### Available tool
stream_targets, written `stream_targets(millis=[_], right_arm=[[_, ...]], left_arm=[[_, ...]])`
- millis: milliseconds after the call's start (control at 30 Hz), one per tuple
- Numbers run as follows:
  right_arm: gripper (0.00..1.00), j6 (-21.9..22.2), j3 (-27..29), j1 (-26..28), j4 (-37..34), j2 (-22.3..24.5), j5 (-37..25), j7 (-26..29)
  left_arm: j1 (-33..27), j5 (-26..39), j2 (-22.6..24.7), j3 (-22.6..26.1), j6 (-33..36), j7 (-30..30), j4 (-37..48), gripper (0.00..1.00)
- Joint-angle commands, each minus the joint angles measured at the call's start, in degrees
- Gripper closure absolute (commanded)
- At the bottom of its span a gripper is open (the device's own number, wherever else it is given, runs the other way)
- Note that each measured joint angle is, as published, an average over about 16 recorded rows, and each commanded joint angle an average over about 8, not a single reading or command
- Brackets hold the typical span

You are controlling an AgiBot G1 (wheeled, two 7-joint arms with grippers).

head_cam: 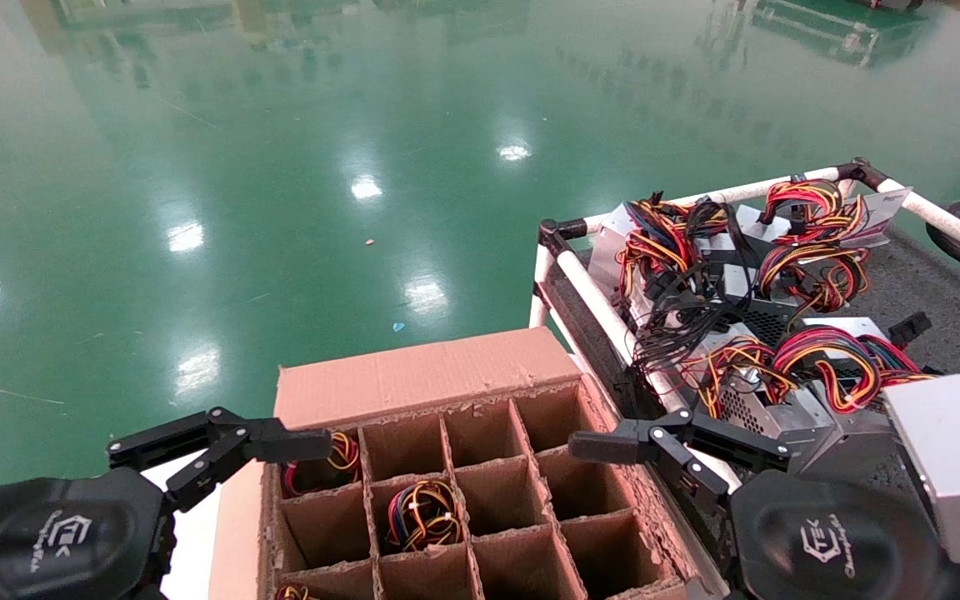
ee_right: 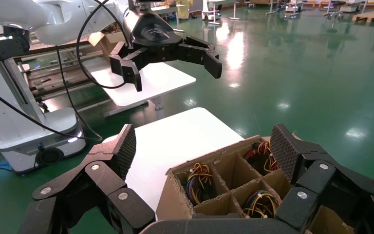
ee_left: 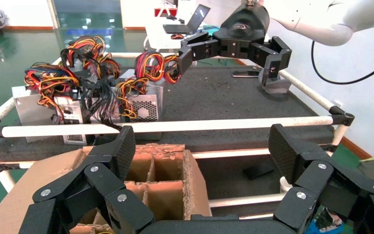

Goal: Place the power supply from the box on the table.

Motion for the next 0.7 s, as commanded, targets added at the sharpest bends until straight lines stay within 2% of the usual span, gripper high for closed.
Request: stream_targets(millis=[33, 700], right_arm=[[0.00, 0.0, 0.0, 0.0, 0.0, 0.0, 0.0, 0.0], [0.00, 0.1, 0.0, 0.1, -0.1, 0.0, -0.1, 0.0]], left_arm=[[0.0, 0.0, 0.0, 0.0, 0.0, 0.0, 0.0, 0.00], [0.0, 0.0, 0.0, 0.0, 0.0, 0.0, 0.0, 0.00]])
